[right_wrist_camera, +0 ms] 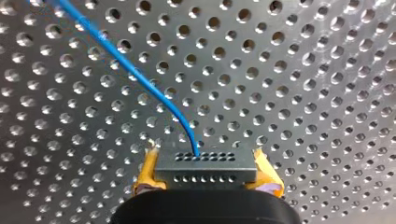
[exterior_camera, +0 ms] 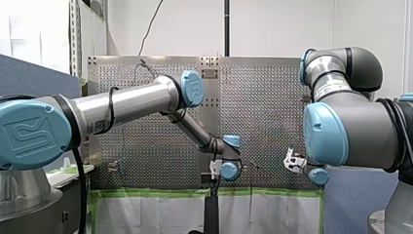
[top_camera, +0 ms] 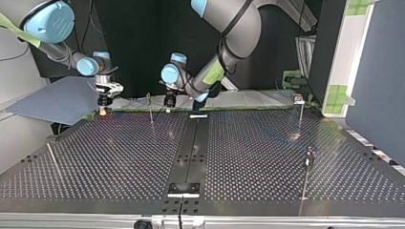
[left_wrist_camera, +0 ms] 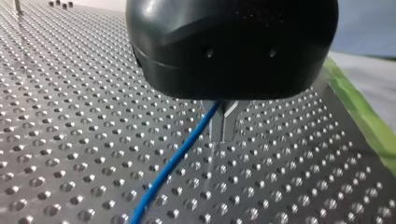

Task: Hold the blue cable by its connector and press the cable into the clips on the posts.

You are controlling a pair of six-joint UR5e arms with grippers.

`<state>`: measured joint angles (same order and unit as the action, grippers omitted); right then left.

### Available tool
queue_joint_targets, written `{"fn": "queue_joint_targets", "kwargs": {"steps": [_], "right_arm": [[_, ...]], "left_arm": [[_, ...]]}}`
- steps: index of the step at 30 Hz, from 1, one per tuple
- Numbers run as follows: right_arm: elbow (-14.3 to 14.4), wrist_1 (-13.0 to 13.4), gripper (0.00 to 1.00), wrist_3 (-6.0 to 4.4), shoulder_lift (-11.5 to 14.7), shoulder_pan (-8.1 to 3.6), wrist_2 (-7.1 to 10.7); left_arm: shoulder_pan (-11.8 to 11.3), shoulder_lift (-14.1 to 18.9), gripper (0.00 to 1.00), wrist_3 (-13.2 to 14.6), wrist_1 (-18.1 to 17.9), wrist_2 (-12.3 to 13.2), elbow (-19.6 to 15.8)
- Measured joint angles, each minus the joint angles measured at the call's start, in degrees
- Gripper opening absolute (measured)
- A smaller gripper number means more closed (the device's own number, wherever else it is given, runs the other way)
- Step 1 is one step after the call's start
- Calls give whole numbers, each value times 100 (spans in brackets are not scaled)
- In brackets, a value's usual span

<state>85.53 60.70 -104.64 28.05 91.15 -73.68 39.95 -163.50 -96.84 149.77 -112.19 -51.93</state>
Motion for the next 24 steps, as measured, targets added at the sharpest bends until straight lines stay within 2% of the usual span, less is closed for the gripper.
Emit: {"fn": "queue_joint_targets", "kwargs": {"steps": [15, 24], "right_arm": [[-412, -203, 0, -17, 1, 12, 30], [-541, -250, 0, -38, -7, 25, 161]], "left_arm": [[-90, 2, 0, 53, 145, 26, 233], [-136, 4, 0, 45, 205, 90, 195]]}}
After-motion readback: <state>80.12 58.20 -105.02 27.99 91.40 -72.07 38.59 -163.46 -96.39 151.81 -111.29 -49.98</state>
